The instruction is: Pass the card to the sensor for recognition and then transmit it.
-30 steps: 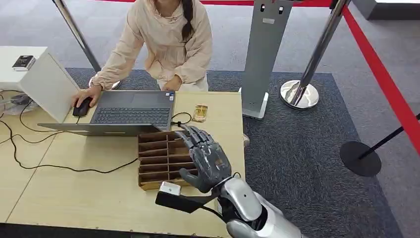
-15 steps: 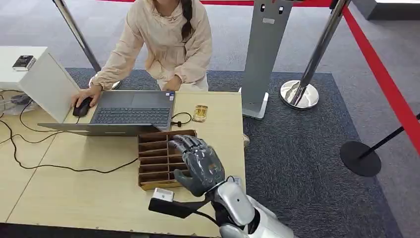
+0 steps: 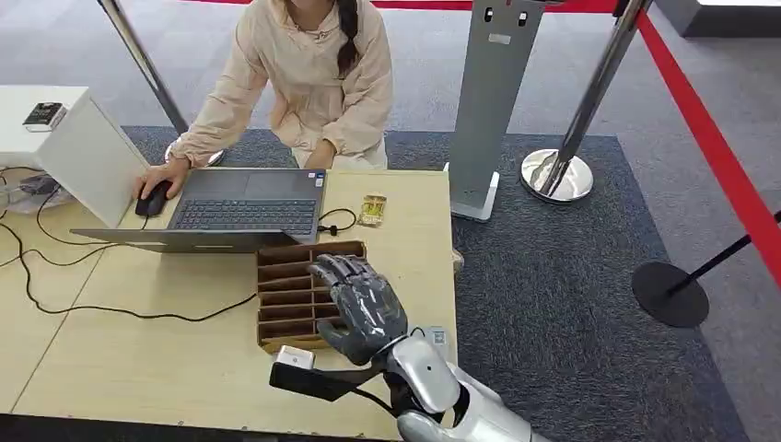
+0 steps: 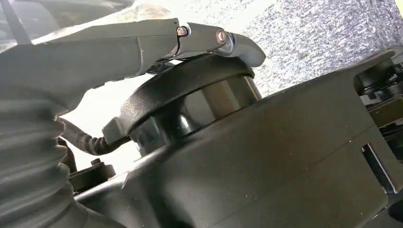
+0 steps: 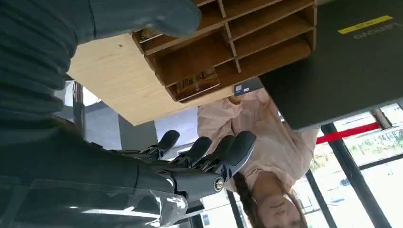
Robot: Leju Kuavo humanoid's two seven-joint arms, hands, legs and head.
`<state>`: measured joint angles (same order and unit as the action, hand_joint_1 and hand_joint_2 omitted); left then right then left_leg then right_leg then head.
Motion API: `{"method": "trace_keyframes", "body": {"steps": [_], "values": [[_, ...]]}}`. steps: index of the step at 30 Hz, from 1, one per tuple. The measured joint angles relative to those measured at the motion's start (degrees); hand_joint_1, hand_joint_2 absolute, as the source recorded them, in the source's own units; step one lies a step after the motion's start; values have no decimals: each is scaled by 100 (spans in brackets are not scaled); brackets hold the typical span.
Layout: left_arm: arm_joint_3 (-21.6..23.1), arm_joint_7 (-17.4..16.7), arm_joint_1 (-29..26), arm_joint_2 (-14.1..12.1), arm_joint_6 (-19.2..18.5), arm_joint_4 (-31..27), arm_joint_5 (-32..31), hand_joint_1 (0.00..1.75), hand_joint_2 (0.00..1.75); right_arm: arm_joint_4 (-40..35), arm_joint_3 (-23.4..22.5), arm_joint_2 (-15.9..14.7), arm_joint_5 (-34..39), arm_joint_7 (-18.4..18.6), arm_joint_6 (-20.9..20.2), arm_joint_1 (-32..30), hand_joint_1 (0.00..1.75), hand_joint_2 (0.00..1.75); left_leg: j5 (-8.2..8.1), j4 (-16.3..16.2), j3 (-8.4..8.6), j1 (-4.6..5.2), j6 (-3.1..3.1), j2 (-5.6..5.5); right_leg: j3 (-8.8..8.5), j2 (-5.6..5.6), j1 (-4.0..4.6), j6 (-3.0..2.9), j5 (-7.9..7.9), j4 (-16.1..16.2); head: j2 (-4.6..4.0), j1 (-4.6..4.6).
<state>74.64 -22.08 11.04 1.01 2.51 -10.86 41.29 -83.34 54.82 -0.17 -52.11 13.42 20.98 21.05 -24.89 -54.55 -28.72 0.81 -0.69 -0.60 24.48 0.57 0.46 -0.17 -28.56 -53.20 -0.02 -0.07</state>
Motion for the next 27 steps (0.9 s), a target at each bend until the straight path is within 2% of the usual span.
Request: {"method": "trace_keyframes", "body": {"steps": [10, 27], "values": [[0, 9, 3, -2, -31, 7, 0, 0, 175, 559, 90, 197, 59, -35, 74, 115, 47, 175, 0, 0, 0, 0, 0, 0, 1, 0, 0, 0, 0, 0, 0, 0], [2, 11, 3, -2, -28, 9, 0, 0, 175, 1163, 192, 358, 194, -41, 275, 229, 49, 175, 0, -1, 0, 0, 0, 0, 1, 0, 0, 0, 0, 0, 0, 0]]}}
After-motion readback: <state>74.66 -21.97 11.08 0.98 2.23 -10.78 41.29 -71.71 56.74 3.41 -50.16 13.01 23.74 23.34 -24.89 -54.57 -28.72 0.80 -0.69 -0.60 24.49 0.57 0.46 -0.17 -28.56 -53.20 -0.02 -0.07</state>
